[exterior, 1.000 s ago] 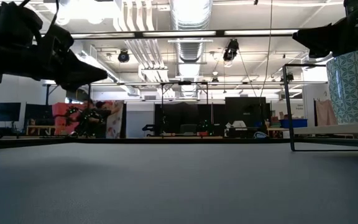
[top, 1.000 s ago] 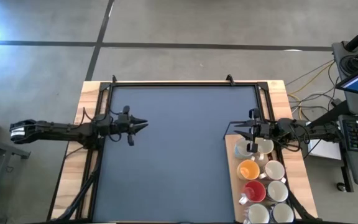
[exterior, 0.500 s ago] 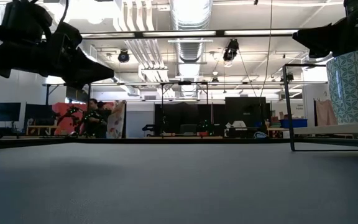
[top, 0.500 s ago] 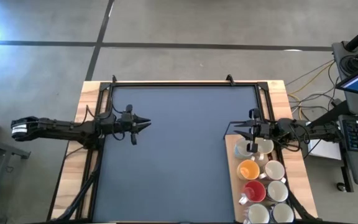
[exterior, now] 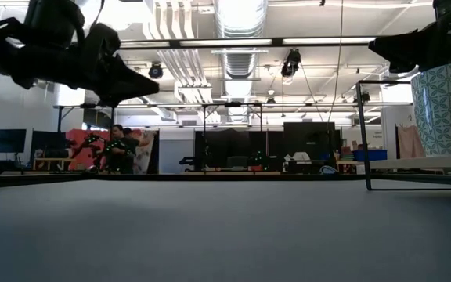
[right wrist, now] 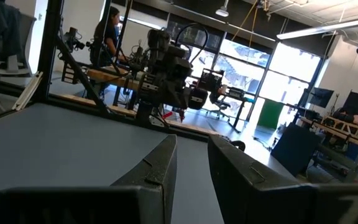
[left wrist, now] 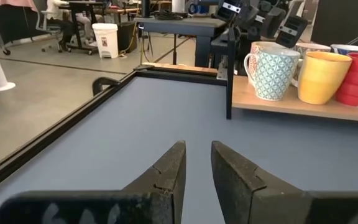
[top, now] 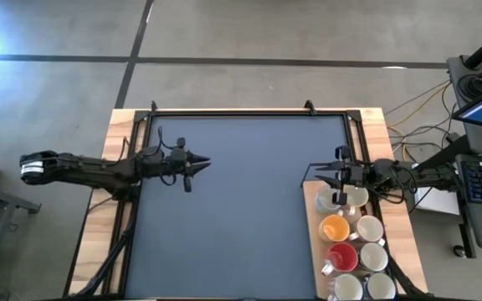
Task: Place coffee mugs
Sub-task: Return to Home Position
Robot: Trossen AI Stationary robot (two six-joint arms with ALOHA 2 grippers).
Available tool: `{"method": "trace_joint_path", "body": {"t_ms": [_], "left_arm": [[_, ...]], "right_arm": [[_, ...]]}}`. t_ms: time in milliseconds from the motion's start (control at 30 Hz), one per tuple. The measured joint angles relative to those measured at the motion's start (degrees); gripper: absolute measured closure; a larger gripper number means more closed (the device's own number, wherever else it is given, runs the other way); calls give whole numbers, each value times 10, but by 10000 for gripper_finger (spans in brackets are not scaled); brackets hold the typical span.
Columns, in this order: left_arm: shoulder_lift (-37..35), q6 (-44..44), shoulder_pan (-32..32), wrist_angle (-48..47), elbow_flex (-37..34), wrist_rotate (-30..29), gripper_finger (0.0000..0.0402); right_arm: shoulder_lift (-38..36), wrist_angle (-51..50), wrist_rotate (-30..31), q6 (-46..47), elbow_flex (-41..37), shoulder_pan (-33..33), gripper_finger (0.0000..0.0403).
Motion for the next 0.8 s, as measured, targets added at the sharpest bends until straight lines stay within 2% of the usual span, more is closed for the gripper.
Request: {"method": "trace_joint_path", "body": {"t_ms": [233, 433, 633, 800], "left_arm": [[60, 0, 0, 0, 63, 0, 342], [131, 0, 0, 0, 152, 0, 342], [230, 0, 0, 0, 293, 0, 342], [335, 0, 0, 0, 455, 0, 342]], "right_arm": [[0, 0, 0, 0, 0, 0, 321], [0, 0, 0, 0, 0, 0, 321], [0, 0, 0, 0, 0, 0, 321], [0, 0, 0, 0, 0, 0, 321]]}}
